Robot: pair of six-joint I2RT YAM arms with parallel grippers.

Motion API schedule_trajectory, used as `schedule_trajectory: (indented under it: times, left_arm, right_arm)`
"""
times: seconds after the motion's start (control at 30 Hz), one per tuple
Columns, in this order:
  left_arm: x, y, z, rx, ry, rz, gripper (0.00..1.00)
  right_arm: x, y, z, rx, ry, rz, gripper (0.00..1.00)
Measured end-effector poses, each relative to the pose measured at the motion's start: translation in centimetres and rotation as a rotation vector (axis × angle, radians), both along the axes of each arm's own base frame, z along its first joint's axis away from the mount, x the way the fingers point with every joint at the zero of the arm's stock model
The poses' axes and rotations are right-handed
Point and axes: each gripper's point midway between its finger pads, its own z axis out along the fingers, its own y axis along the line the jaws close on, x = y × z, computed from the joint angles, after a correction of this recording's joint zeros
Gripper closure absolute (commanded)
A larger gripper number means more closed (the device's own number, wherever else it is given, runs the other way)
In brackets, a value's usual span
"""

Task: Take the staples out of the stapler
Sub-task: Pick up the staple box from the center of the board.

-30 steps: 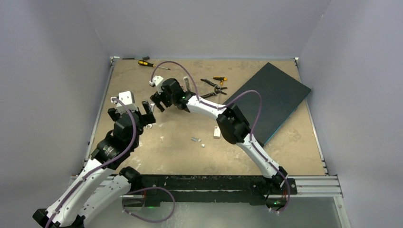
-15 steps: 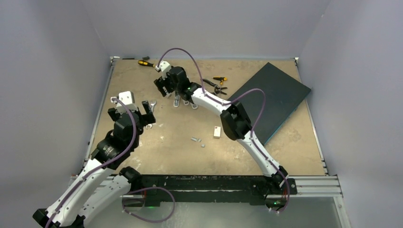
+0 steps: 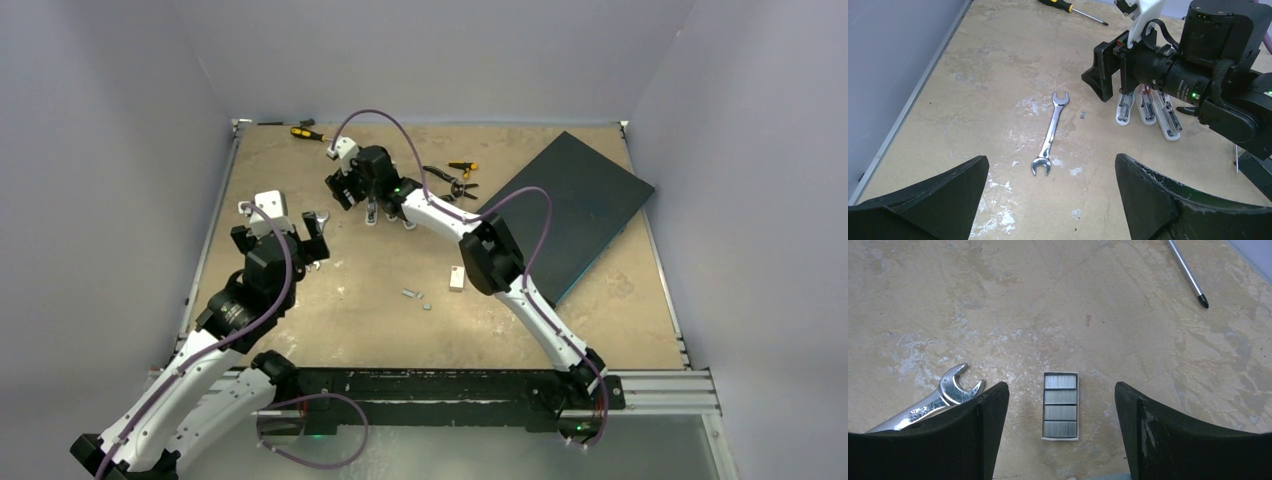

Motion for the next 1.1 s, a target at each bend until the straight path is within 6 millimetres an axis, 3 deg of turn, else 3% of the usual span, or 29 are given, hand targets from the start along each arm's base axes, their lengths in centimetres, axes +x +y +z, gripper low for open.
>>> schedule_trajectory:
  times: [0.43,0.87,1.1]
  left_arm:
    - [0.1,0.0,-0.2,0.005,0.007,0.000,0.05]
    - [0.2,-0.1,-0.3,0.010,0.013,0.000,0.05]
    - [0.2,-0.1,-0.4,0.014,0.017,0.000,0.05]
  right_arm:
    - [0.2,-0.1,-0.1,-0.026,-0.029,-0.015,0.18]
    - [-2.3,2.4,0.3,-0.020,-0.045,0.042,0.18]
    - [-1.7,1.7,0.0,-0.037,-0.045,0.008,0.18]
